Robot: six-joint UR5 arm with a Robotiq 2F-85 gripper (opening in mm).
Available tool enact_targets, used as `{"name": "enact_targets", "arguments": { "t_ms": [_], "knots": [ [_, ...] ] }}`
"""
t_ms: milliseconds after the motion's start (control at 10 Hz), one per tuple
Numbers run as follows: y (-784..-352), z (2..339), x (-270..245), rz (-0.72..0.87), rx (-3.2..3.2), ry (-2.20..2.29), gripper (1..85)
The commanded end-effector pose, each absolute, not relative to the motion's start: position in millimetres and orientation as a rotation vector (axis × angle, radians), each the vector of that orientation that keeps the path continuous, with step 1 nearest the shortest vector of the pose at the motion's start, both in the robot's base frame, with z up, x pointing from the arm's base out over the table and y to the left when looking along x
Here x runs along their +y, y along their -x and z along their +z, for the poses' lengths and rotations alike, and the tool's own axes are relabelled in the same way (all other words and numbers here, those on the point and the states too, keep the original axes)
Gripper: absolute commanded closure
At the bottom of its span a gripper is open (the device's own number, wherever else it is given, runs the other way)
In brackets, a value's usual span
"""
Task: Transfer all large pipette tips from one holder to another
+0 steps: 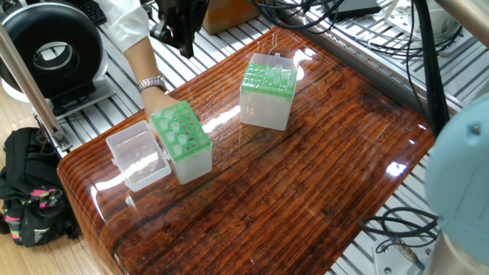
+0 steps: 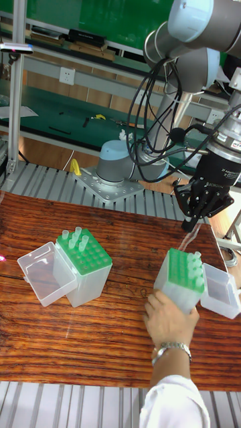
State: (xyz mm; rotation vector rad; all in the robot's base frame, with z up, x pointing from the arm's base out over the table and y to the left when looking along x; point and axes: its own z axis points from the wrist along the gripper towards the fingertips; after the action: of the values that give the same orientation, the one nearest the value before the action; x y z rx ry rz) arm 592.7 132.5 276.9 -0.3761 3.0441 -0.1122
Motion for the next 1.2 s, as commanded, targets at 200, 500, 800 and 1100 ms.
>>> {"name": "enact_targets", "arguments": {
  "t_ms": [200,500,800,1100],
  "knots": [
    [-618,284,134,-0.125,2.936,0.334,84.7],
    [-623,286,135,-0.12,2.916,0.327,84.7],
    [-626,286,142,-0.1,2.907,0.365,84.7],
    [-628,286,144,-0.089,2.9,0.352,84.7]
  ]
}}
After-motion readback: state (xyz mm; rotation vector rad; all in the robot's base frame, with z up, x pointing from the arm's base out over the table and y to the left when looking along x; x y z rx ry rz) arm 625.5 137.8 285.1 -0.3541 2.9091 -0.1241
